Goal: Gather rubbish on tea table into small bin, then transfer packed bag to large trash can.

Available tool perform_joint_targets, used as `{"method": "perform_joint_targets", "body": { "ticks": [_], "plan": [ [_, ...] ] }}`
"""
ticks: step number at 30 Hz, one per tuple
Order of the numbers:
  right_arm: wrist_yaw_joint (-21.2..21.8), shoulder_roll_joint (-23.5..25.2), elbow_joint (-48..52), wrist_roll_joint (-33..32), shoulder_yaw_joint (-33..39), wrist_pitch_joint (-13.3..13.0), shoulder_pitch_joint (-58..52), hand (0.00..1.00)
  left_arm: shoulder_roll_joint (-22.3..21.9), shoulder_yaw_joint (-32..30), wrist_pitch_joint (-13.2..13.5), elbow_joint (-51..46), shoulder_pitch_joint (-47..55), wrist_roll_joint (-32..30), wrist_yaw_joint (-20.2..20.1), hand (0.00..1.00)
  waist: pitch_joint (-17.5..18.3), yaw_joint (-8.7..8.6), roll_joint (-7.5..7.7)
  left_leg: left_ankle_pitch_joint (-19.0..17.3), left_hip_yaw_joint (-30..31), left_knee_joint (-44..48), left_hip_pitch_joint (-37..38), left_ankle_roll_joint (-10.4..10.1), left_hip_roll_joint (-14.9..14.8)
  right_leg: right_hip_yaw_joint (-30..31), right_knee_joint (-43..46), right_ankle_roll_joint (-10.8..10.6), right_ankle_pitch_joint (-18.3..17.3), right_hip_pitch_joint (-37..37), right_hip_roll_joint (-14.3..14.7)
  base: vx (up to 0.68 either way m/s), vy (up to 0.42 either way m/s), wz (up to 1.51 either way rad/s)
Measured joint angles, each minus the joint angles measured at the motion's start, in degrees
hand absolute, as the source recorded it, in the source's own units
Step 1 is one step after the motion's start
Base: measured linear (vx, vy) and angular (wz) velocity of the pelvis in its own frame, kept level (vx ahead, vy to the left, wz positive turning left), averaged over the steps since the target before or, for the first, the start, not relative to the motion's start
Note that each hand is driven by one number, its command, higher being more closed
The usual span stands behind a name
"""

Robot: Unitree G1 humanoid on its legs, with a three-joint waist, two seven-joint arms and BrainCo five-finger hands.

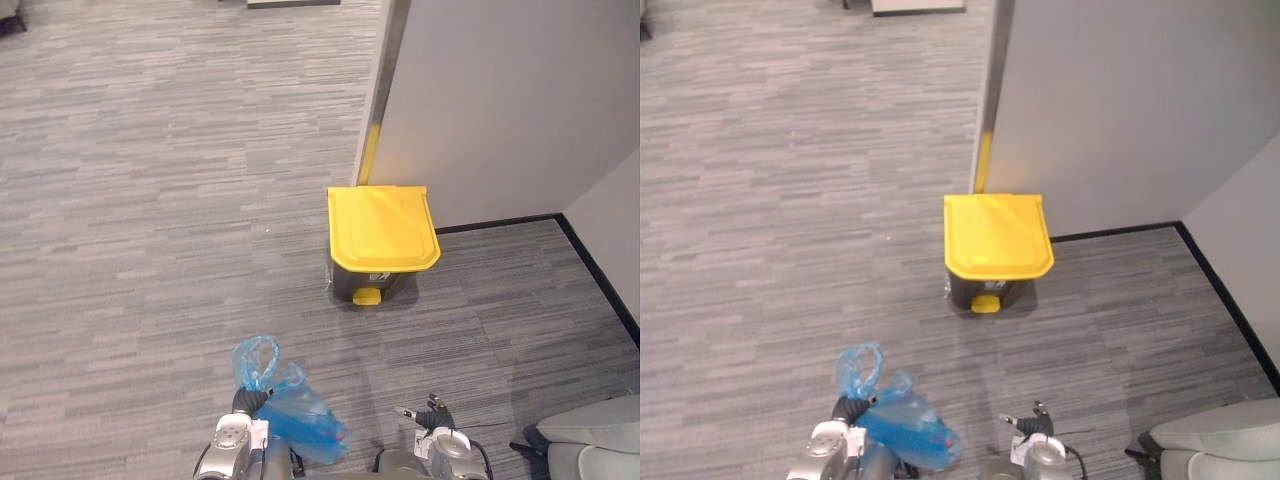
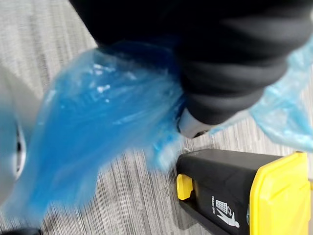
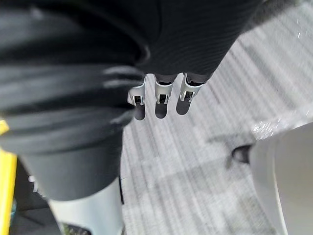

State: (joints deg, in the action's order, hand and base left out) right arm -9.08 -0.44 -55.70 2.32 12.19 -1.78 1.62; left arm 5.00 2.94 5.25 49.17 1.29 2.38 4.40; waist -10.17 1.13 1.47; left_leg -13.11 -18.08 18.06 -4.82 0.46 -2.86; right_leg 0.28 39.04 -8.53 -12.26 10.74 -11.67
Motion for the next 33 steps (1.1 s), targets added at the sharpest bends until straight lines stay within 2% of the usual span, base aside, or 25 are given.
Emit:
{"method": "perform_joint_targets", "body": {
  "ticks": [1,2,4,5,7,8,9,10,11,12,13,14,15,16,17,18,19,20,21,22,24,27,30,33],
  "plan": [
    [0.0,0.0,-0.1,0.0,-0.1,0.0,0.0,0.00,0.0,0.1,0.0,0.0,0.0,0.0,0.0,1.00,0.0,-0.03,-0.01,0.0,0.0,-0.1,0.2,0.0,0.0,-0.1,0.4,0.1,-0.2,0.2,0.0,0.19,0.020,-0.12],
    [0.2,-0.2,-0.2,0.0,-1.6,0.0,0.1,0.00,0.6,0.4,-0.1,0.1,0.4,0.0,0.2,1.00,-0.4,-0.52,-0.52,-0.7,0.1,-2.8,3.3,0.1,-0.2,-2.8,3.8,2.4,-3.2,3.3,0.9,0.19,-0.023,-0.16],
    [0.1,-0.8,-0.3,0.0,-2.2,0.0,0.7,0.00,1.1,0.2,-0.4,0.1,0.3,0.0,0.5,1.00,-0.5,-0.87,-0.90,-1.5,-0.1,-4.1,5.0,-0.2,-1.1,-5.6,2.1,4.0,-4.3,5.4,2.5,0.22,-0.065,-0.14],
    [0.1,-1.3,-0.3,0.0,-2.5,0.0,1.1,0.00,1.5,0.3,-0.5,0.1,0.0,0.0,0.5,1.00,-1.0,-1.13,-1.80,-1.8,-0.2,-5.2,6.5,-1.1,-2.1,-8.5,-3.2,5.0,-3.8,7.2,4.4,0.23,-0.117,0.03],
    [0.1,-1.9,-0.4,0.1,-3.4,0.1,0.6,0.00,2.3,0.3,-0.5,0.2,0.0,0.0,0.6,1.00,-0.7,-1.33,-0.87,-2.0,0.1,-6.2,8.7,-3.7,-1.6,-10.2,-16.0,6.1,2.3,7.1,5.9,0.28,-0.120,0.14],
    [0.1,-2.7,-1.1,0.0,-3.2,0.1,-0.3,0.00,1.7,0.2,-0.6,1.9,-0.4,0.0,0.6,1.00,-0.5,-1.72,-1.74,-2.6,2.0,-6.4,9.9,-4.8,-2.0,-10.6,-17.2,11.1,7.2,5.5,6.9,0.35,-0.115,0.04],
    [0.0,-3.8,-1.5,0.0,-3.1,0.1,-0.1,0.00,1.4,0.3,-0.5,2.2,-0.5,0.0,0.3,1.00,0.3,-1.68,-3.19,-2.3,3.5,-6.9,10.0,-5.2,-3.3,-11.1,-17.4,11.3,6.3,5.5,7.9,0.43,-0.153,0.05],
    [0.0,-4.2,-1.5,0.0,-3.1,0.1,0.1,0.00,1.0,0.3,-0.5,2.3,-0.6,0.0,0.4,1.00,0.3,-1.90,-3.94,-2.3,4.7,-7.2,10.1,-5.3,-3.7,-11.8,-17.3,11.7,5.3,5.4,8.3,0.36,-0.140,0.00],
    [0.0,-4.3,-1.5,0.0,-2.9,0.1,0.1,0.00,0.8,0.3,-0.5,2.3,-0.8,0.0,0.4,1.00,0.4,-1.99,-4.15,-2.0,5.0,-7.4,10.2,-5.7,-3.8,-12.2,-17.4,11.9,5.1,5.2,8.5,0.35,-0.140,0.24],
    [0.0,-4.2,-1.5,0.0,-1.5,0.1,-0.1,0.00,0.7,0.3,-0.5,2.3,-2.0,0.0,0.3,1.00,0.4,-2.00,-4.18,-1.0,6.0,-6.6,10.4,-7.4,-4.4,-13.2,-17.8,12.6,4.3,4.0,8.7,0.26,-0.108,0.32],
    [0.0,-4.1,-1.5,0.0,-1.1,0.1,-0.5,0.00,0.6,0.3,-0.5,2.3,-2.3,-0.1,0.3,1.00,0.4,-2.02,-4.16,-0.8,6.9,-4.3,9.9,-7.8,-4.9,-13.9,-18.9,12.7,4.0,2.3,8.9,0.32,-0.138,0.43],
    [0.0,-3.9,-1.4,0.0,-1.0,0.1,-1.1,0.00,0.3,0.2,-0.5,2.1,-2.6,-0.1,0.3,1.00,0.3,-2.02,-4.07,-0.8,7.8,0.9,8.5,-7.8,-5.7,-14.8,-20.8,12.7,4.0,-0.3,9.1,0.28,-0.095,0.47],
    [0.0,-3.6,-1.3,-0.1,-1.1,0.1,-1.7,0.00,-0.5,-0.3,-0.4,1.7,-2.6,-0.1,0.2,1.00,0.1,-1.71,-3.72,0.6,7.7,13.8,4.1,-9.7,-7.2,-15.4,-24.2,12.7,4.0,-5.0,9.2,0.32,-0.047,0.32],
    [-0.1,-2.9,-1.2,-0.1,-1.2,0.0,-1.7,0.00,-1.4,-0.9,-0.4,0.9,-2.2,-0.1,0.1,1.00,-0.1,-1.19,-3.42,-0.9,6.6,22.7,0.6,-8.6,-9.4,-15.4,-26.0,12.8,4.0,-8.2,9.1,0.24,0.020,0.13],
    [-0.1,-2.8,-1.2,-0.2,-1.1,0.0,-2.1,0.00,-1.8,-1.3,-0.4,0.7,-1.9,-0.1,0.1,1.00,-0.1,-1.01,-3.34,-1.7,5.8,24.2,-0.4,-8.0,-10.1,-15.3,-26.7,12.8,4.0,-9.3,9.1,0.23,0.089,-0.12],
    [-0.1,-2.3,0.2,-0.2,-0.7,0.0,-2.1,0.00,-2.7,-1.7,-0.5,0.7,-1.3,-0.1,-0.1,1.00,-0.1,-0.85,-2.89,-2.7,4.1,22.7,-3.4,-6.8,-11.0,-15.1,-27.9,12.7,4.0,-11.0,8.6,0.16,0.106,-0.12],
    [-0.2,-2.0,0.9,-0.2,-0.4,0.0,-2.0,0.00,-2.9,-1.7,-0.5,0.7,-1.2,-0.1,-0.3,1.00,0.0,-0.80,-2.90,-2.5,3.8,19.8,-4.2,-6.5,-10.9,-14.9,-28.1,12.7,4.1,-11.1,8.4,0.17,0.173,-0.17],
    [-0.3,-1.8,1.2,-0.3,0.3,-0.4,-1.5,0.00,-2.9,-1.7,-0.5,0.8,-1.3,-0.1,-0.3,1.00,0.0,-0.77,-2.92,-1.1,3.7,11.9,-5.8,-5.3,-10.5,-14.2,-28.4,11.7,4.3,-10.9,8.0,0.09,0.164,-0.16],
    [-0.3,-2.0,1.1,-0.3,0.7,-0.5,-1.4,0.00,-2.9,-1.7,-0.5,1.0,-1.3,-0.1,-0.4,1.00,0.1,-0.77,-3.22,0.3,3.9,8.3,-6.0,-5.1,-10.2,-14.0,-28.5,11.0,4.3,-10.8,8.0,0.12,0.238,-0.22],
    [-0.6,-1.9,0.3,-0.3,1.2,-0.4,-1.4,0.00,-2.8,-1.1,-0.7,1.3,-1.3,-0.3,-0.7,1.00,0.4,-0.68,-3.83,7.0,5.6,0.2,-5.9,-6.2,-9.2,-12.9,-28.8,8.8,3.7,-10.6,8.5,0.09,0.182,-0.13],
    [-0.6,-1.2,-0.9,-0.5,0.9,0.1,-2.1,0.00,-1.3,0.5,-0.7,1.7,-1.0,-0.7,-0.7,1.00,1.2,-0.70,-0.77,8.8,4.3,-5.1,-3.4,-4.8,-5.1,-10.4,-31.5,6.1,4.6,-10.8,5.5,0.13,0.204,-0.02],
    [-0.6,-1.2,-1.4,-0.5,0.6,0.1,-2.3,0.00,-0.6,1.1,-0.6,1.7,-0.5,-1.1,-0.8,1.00,1.7,-0.70,0.08,9.7,1.2,-9.6,-0.6,-3.5,-2.0,-8.0,-33.4,4.5,5.7,-11.0,3.0,0.10,0.175,-0.28],
    [-0.5,-1.2,-1.6,-0.5,0.3,0.1,-1.7,0.00,0.2,1.5,-0.6,1.7,-0.6,-1.1,-0.9,1.00,1.7,-0.84,-0.39,10.1,-0.4,-12.0,1.0,-2.9,-0.5,-6.0,-34.7,3.7,6.5,-11.0,2.2,0.05,0.101,-0.34],
    [-0.4,-1.2,-1.6,-0.4,0.2,0.1,-1.0,0.00,0.9,1.5,-0.6,2.1,-0.7,-1.1,-0.9,1.00,1.7,-0.96,-0.30,9.9,-0.4,-12.1,1.0,-2.9,-0.6,-5.0,-35.4,3.7,6.8,-10.8,2.4,0.05,0.021,-0.19]
  ]
}}
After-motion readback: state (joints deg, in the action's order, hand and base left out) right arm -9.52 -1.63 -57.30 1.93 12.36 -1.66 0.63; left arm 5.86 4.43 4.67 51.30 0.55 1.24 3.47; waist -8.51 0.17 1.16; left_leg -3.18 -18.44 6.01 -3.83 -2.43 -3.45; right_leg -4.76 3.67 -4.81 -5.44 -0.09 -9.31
